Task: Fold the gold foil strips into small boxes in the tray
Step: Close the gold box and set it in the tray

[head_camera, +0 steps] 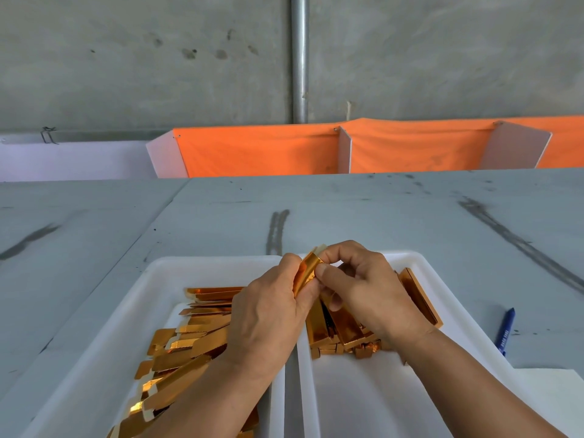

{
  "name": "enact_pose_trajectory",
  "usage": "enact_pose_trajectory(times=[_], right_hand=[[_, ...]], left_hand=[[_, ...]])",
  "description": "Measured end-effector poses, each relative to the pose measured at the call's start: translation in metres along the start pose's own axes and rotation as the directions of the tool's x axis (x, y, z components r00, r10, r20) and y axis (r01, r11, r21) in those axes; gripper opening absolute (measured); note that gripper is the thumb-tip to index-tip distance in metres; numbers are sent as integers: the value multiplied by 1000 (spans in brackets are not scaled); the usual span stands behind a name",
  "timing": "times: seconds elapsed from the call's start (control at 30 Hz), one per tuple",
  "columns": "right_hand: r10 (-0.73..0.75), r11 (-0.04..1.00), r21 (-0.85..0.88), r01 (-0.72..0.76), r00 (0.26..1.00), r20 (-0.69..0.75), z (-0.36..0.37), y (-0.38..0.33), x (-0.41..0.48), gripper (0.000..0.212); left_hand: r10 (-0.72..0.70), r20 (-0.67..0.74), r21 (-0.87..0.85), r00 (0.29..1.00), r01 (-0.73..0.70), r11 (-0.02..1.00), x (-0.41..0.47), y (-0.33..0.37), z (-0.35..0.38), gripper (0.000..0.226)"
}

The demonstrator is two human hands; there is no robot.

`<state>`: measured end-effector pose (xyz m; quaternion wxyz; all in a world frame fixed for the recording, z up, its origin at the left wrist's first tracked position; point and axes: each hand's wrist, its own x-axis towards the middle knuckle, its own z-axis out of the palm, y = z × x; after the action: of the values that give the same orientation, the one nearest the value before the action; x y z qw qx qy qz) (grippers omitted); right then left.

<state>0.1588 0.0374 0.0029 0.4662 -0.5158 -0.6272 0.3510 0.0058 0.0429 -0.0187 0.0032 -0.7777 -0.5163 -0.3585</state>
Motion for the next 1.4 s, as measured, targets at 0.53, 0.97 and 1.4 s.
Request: enact_pose_trajectory(times=[0.53,0.97,1.4], right_hand=[[-101,993,-72,93,987,-127,-10,7,6,16],[8,977,211,-12,1000,21,-5,3,2,21],[48,982,182,-43,999,-25,5,5,0,19]], left_hand=[[28,109,3,994,-29,1000,0,2,-3,37],[-30,28,-38,999,31,999,0,1,-2,44],[-40,-9,-3,999,40,999,-1,2,0,39]])
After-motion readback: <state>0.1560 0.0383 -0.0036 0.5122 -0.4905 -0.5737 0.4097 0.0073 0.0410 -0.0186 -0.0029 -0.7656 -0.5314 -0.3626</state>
